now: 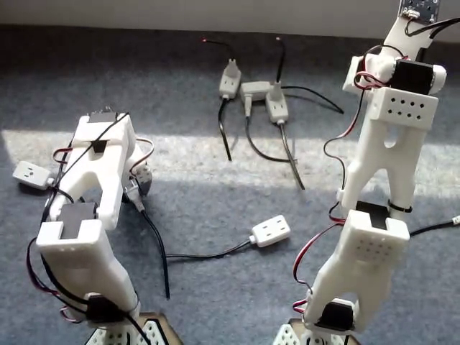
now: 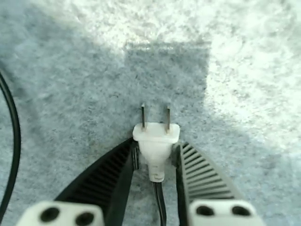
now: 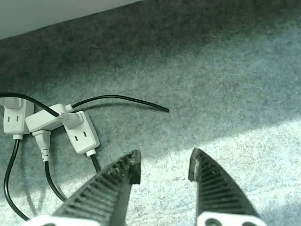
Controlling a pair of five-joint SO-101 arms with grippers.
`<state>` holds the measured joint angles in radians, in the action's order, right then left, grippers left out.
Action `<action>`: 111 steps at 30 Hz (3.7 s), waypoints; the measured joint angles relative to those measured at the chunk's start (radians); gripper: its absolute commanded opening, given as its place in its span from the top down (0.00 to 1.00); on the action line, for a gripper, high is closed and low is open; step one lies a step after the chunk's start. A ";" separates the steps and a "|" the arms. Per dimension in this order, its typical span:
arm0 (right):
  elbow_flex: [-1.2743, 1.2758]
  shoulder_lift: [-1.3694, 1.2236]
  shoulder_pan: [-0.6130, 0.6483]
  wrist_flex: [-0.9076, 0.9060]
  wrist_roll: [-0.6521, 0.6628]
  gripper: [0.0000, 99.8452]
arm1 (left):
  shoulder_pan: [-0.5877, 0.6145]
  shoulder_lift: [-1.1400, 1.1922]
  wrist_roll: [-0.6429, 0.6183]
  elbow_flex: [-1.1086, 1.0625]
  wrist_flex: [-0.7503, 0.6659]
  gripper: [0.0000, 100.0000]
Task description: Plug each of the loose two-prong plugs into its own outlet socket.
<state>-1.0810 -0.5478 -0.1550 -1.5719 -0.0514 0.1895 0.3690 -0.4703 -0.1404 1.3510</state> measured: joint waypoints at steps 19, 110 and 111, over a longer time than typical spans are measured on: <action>0.000 0.000 0.000 0.000 0.000 0.82 | 0.009 0.279 0.086 0.282 0.190 0.72; 0.000 0.000 0.002 0.000 0.000 0.82 | -0.476 -1.158 0.661 -0.789 -0.928 0.99; 0.000 0.000 0.002 0.000 0.000 0.82 | -0.477 -1.172 0.661 -0.832 -0.980 0.99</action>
<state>-1.0810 -0.5478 -0.1534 -1.5719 -0.0514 -0.2877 -0.8032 0.1910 -0.9720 0.3705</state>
